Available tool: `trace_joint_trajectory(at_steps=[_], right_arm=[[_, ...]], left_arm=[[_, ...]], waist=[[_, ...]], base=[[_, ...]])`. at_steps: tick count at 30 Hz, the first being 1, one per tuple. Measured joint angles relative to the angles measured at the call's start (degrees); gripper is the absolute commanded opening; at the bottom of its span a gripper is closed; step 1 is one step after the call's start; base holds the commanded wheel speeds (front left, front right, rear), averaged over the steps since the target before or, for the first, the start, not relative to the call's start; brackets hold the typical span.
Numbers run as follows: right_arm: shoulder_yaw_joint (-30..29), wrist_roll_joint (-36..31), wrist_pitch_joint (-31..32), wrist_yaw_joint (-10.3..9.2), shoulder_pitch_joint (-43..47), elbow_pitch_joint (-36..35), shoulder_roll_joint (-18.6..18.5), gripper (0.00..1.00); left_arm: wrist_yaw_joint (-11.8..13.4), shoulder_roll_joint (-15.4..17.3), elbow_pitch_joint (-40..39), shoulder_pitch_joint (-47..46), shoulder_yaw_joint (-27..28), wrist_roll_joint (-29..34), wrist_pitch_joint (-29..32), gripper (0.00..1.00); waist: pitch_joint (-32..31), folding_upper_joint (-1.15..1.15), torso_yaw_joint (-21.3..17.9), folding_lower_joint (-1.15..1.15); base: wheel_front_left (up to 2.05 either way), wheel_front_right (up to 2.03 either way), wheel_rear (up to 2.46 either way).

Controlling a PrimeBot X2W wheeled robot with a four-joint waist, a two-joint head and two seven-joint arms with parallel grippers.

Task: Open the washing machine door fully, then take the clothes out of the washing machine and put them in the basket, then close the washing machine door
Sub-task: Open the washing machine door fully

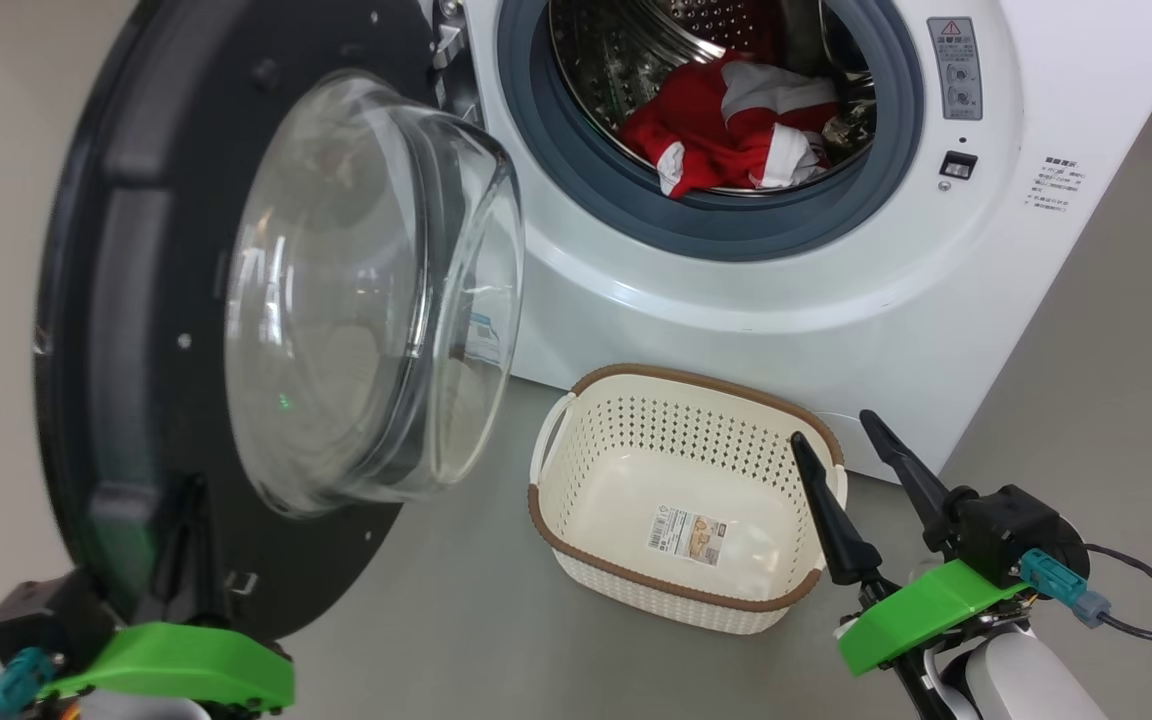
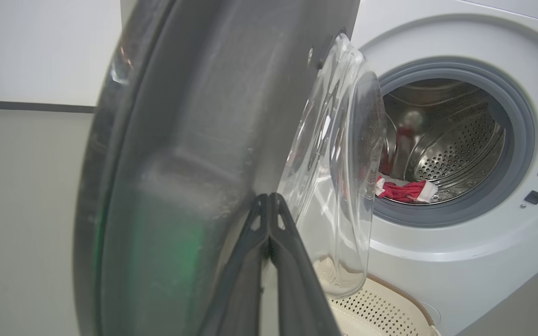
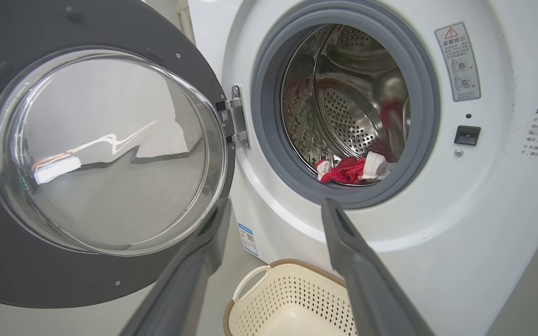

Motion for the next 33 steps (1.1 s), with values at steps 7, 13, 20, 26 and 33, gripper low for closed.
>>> trace_joint_trajectory(at_steps=[7,13,20,26,33], right_arm=[[-0.4,-0.6,0.0,0.0,0.0,-0.4,-0.4,1.0],[-0.5,-0.9,0.0,0.0,0.2,-0.5,-1.2,1.0],[-0.1,-1.1,0.0,0.0,1.4,-0.5,-1.5,1.0],[0.1,-1.1,0.0,0.0,1.4,-0.6,-2.2,1.0],[0.4,-1.1,0.0,0.0,1.3,-0.8,-3.3,1.0]], left_arm=[[0.4,1.5,2.9,0.0,3.5,-1.2,-2.1,0.0],[0.3,2.8,8.1,-1.0,5.9,-1.7,-4.8,0.0],[-1.0,4.7,14.1,-4.1,8.9,-2.8,-7.0,0.0],[-1.8,6.9,19.0,-7.4,10.7,-3.0,-8.0,0.0],[-3.0,8.7,25.5,-11.5,13.2,-3.2,-8.6,0.0]], waist=[[0.6,0.0,-0.2,0.0],[1.0,0.0,-0.2,0.0],[0.8,0.0,-0.8,0.0],[0.9,0.0,-1.4,0.0],[1.6,0.0,-2.1,0.0]], base=[[0.0,0.0,0.0],[0.0,0.0,0.0],[0.0,0.0,0.0],[0.0,0.0,0.0],[0.0,0.0,0.0]])
